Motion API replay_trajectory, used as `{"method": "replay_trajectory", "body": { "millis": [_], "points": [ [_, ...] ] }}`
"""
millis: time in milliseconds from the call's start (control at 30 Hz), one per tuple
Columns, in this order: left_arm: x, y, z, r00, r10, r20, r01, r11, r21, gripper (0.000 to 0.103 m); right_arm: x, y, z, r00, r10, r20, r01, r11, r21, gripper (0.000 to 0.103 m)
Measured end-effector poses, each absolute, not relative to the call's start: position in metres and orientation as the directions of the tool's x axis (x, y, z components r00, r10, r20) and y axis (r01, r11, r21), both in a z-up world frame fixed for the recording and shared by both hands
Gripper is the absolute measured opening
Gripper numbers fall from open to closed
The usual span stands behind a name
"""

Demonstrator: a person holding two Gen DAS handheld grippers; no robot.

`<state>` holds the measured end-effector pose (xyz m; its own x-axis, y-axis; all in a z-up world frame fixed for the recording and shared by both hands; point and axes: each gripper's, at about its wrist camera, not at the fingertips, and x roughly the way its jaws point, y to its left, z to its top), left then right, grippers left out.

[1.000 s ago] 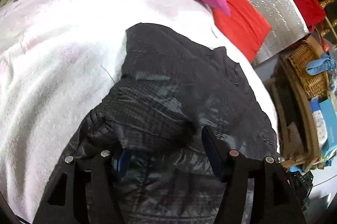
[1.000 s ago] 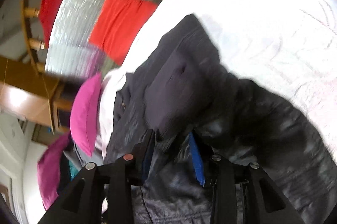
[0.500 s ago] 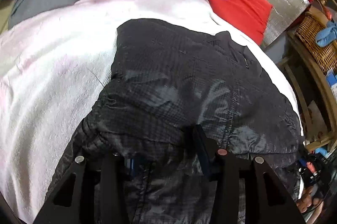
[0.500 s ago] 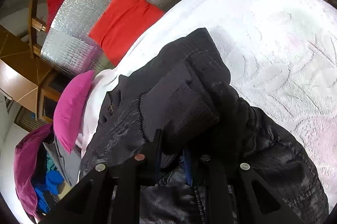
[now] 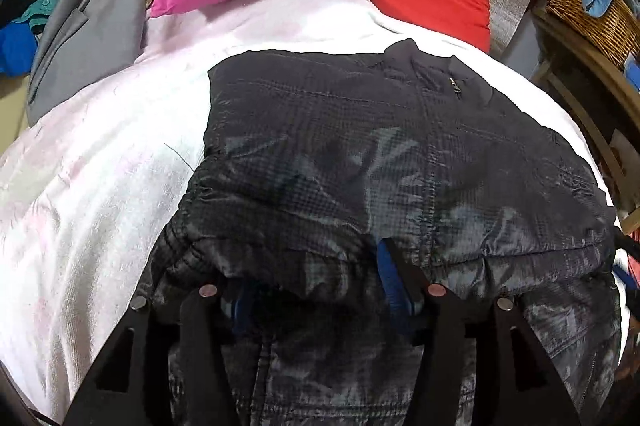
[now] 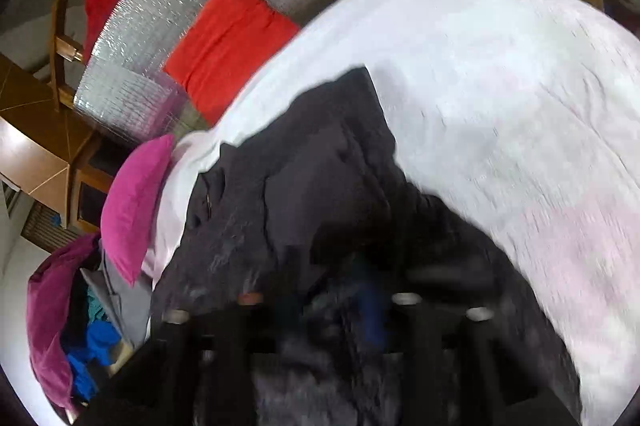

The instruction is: Fold large clothes

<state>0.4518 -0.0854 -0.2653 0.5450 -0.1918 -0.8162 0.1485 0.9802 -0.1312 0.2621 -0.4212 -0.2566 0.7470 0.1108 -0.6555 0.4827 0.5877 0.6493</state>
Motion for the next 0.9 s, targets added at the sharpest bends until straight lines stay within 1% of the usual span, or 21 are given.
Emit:
{"method": "replay_trajectory", "body": {
  "millis": [33,100,167,267,300,367,400,433,533,567,600,700,833,900],
  "points": [
    [0.451,-0.085,-0.266,0.545,-0.19,-0.817,0.146,0.981,-0.131,0.058,0.259,-0.42,-0.258,0.749,0.144,-0.647,0.475,0.565,0.675,0.076],
    [0.449,-0.086,-0.266,0.545,-0.186,-0.818,0.141,0.982,-0.13,0.058,0.259,-0.416,-0.261,0.753,0.173,-0.635,0.464,0.544,0.699,0.076],
    [0.449,-0.088,-0.267,0.549,-0.173,-0.817,0.144,0.983,-0.112,0.059,0.27,-0.412,-0.266,0.74,0.151,-0.655,0.48,0.563,0.672,0.076],
    [0.448,-0.092,-0.269,0.553,-0.161,-0.818,0.149,0.984,-0.093,0.059,0.289,-0.419,-0.285,0.732,0.134,-0.668,0.527,0.51,0.68,0.076],
    [0.448,-0.092,-0.269,0.553,-0.16,-0.818,0.151,0.984,-0.09,0.059,0.292,-0.424,-0.288,0.748,0.116,-0.653,0.529,0.49,0.693,0.073],
    [0.449,-0.092,-0.269,0.554,-0.16,-0.817,0.155,0.984,-0.088,0.059,0.297,-0.428,-0.286,0.755,0.081,-0.651,0.531,0.507,0.679,0.056],
    [0.45,-0.093,-0.269,0.554,-0.161,-0.817,0.157,0.984,-0.087,0.059,0.299,-0.429,-0.285,0.753,0.071,-0.654,0.532,0.52,0.668,0.045],
    [0.45,-0.093,-0.269,0.554,-0.161,-0.817,0.159,0.984,-0.085,0.059,0.298,-0.429,-0.283,0.758,0.067,-0.649,0.527,0.522,0.67,0.04],
    [0.45,-0.095,-0.27,0.55,-0.17,-0.818,0.169,0.981,-0.091,0.059,0.293,-0.423,-0.262,0.803,0.003,-0.596,0.486,0.576,0.657,0.037],
    [0.45,-0.096,-0.269,0.552,-0.166,-0.817,0.17,0.982,-0.085,0.059,0.294,-0.421,-0.259,0.805,-0.014,-0.593,0.485,0.592,0.644,0.037],
    [0.45,-0.097,-0.27,0.555,-0.159,-0.816,0.172,0.982,-0.075,0.059,0.296,-0.42,-0.26,0.798,-0.024,-0.603,0.493,0.6,0.629,0.037],
    [0.451,-0.098,-0.27,0.554,-0.164,-0.816,0.176,0.981,-0.078,0.059,0.311,-0.426,-0.282,0.731,-0.015,-0.683,0.557,0.591,0.583,0.037],
    [0.451,-0.099,-0.271,0.558,-0.155,-0.815,0.173,0.983,-0.068,0.059,0.315,-0.424,-0.28,0.722,-0.025,-0.691,0.549,0.629,0.551,0.038],
    [0.451,-0.099,-0.271,0.563,-0.141,-0.814,0.169,0.984,-0.053,0.059,0.314,-0.424,-0.278,0.72,0.002,-0.694,0.541,0.625,0.563,0.044]
  ]
}}
